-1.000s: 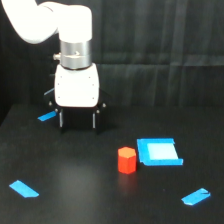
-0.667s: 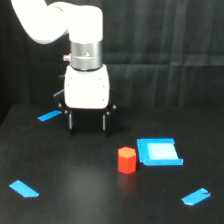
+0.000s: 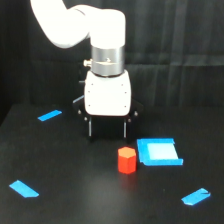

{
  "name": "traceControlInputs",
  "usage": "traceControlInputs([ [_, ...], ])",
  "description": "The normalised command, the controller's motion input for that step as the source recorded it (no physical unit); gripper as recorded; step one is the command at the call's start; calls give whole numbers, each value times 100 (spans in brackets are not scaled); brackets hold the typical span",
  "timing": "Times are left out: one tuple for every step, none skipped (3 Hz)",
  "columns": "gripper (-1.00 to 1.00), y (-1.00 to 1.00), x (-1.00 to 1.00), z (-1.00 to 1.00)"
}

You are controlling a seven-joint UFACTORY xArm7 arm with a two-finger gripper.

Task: Pick up the red object from the table

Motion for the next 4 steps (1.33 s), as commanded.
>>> traceControlInputs([
  [100,-72,59,-17],
  [100,-69,22,-22],
  [93,-55,11,-8],
  [77,-62,4,-10],
])
